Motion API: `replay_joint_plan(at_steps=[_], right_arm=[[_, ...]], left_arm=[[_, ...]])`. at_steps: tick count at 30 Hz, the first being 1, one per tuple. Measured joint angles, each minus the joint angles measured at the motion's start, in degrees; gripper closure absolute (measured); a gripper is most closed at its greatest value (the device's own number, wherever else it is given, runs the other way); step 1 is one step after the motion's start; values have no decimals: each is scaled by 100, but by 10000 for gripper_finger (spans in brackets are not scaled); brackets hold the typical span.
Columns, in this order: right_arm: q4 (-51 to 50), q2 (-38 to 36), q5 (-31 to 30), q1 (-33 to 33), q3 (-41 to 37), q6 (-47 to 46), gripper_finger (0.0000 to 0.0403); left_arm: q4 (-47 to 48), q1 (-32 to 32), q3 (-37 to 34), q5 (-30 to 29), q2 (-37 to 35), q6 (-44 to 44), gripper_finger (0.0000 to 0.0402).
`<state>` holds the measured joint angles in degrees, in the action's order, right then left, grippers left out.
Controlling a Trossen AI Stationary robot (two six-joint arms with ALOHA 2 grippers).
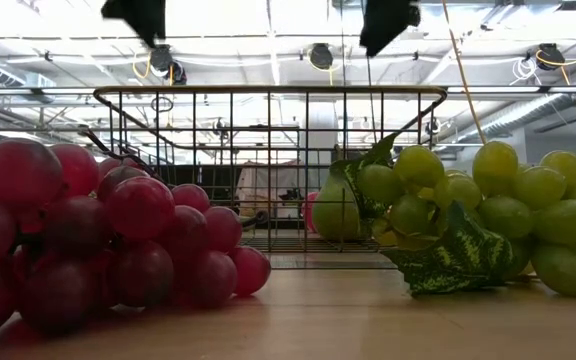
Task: Build produce basket
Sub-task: Put the top dark red apple into the gold wire basket
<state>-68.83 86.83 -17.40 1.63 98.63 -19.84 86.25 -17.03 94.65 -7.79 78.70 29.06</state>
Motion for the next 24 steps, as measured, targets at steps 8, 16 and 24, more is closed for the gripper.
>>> replay_joint_plan(at_steps=[8,16,24], right_arm=[[48,-603,-208,873,0,1306,235],[130,-680,929,1986,0,2652,238],[116,-686,1328,2314,0,3198,238]], left_arm=[[-175,-1172,-1534,682,2,146,99],[-1166,-1348,-2663,826,4,216,12],[-2217,-1199,-3407,371,4,-332,27]])
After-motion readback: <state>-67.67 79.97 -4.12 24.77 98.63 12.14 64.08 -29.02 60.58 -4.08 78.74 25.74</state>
